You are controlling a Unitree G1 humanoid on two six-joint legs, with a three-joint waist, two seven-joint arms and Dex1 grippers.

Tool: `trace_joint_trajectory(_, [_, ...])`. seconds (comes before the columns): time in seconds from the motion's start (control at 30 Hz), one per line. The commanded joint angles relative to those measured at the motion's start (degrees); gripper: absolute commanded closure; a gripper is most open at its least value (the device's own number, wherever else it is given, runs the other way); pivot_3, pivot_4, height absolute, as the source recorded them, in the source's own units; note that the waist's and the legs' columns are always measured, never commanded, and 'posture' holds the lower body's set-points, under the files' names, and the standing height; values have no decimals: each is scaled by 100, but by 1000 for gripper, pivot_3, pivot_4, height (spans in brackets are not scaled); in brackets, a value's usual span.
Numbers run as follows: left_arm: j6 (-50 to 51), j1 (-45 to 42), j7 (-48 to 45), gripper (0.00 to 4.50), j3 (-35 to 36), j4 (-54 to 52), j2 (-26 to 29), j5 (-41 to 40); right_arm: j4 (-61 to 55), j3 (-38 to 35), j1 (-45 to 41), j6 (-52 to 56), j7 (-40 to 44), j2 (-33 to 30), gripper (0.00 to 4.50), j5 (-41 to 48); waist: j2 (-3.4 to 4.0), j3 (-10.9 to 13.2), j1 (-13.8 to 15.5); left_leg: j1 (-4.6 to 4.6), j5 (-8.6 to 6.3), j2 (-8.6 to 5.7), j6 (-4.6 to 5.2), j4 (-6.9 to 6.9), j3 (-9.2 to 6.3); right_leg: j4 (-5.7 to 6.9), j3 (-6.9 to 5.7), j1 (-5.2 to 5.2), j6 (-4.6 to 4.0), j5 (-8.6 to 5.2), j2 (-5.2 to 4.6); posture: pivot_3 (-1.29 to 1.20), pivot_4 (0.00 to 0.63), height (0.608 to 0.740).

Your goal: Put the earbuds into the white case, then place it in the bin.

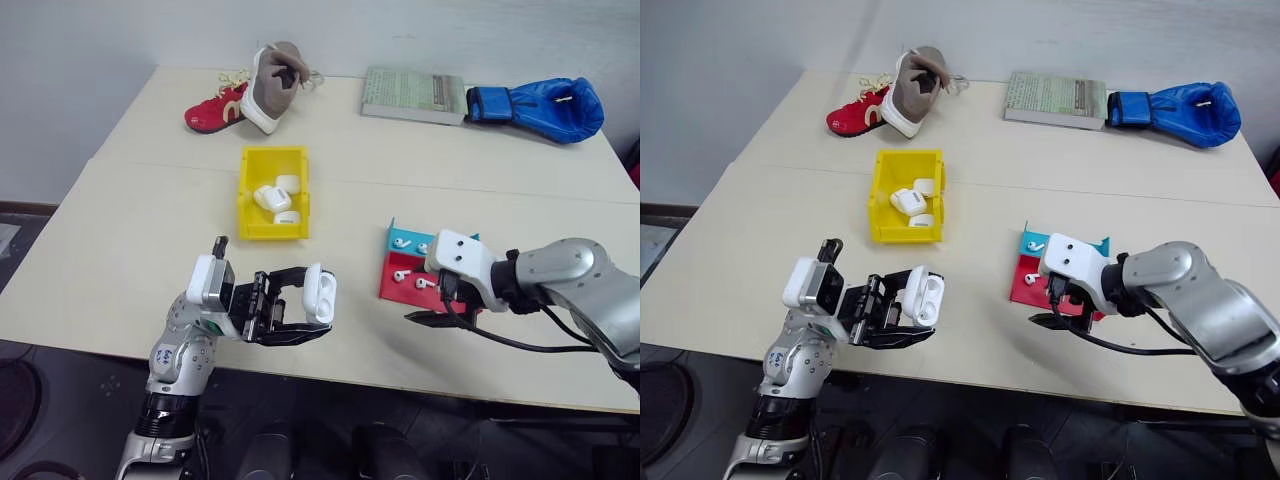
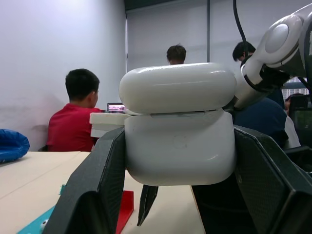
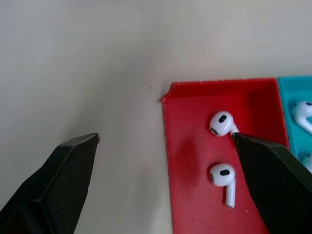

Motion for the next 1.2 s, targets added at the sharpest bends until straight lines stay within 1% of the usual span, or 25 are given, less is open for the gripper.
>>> trace_joint_trajectory(0.03, [-121,62,-57,1719,-37,-82,68,8,120,148,-259,132,211,-114,0,-189,0,0,-2,0,0,0,0,1,0,0,0,1,0,0,0,0,150,740])
trace_joint_trajectory(0.13, [-148,123,-1,1719,-42,-135,89,9,378,328,-463,-4,320,-92,609,-441,0,0,-9,0,0,0,0,1,1,0,1,0,0,0,0,0,150,740])
trace_joint_trajectory(0.33, [-181,283,184,1719,-99,-346,99,55,780,573,-664,-393,530,-4,2601,-871,0,0,-29,0,0,0,0,0,1,1,0,-1,0,0,0,0,150,740])
trace_joint_trajectory(0.47, [-191,398,319,1719,-225,-514,77,102,999,724,-728,-640,659,53,2601,-1165,0,0,-52,0,0,0,0,1,1,2,0,0,0,0,-1,0,150,740])
trace_joint_trajectory(0.73, [-244,416,447,1719,-368,-554,66,152,1493,906,-967,-859,800,383,2601,-1624,0,0,-127,0,1,1,-2,1,2,4,0,-1,0,0,0,0,150,740])
trace_joint_trajectory(1.2, [-267,359,451,1719,-215,-404,214,74,2114,1107,-1273,-1038,977,977,2601,-2218,0,0,-131,0,2,1,-3,1,2,7,0,-4,0,0,0,0,150,740])
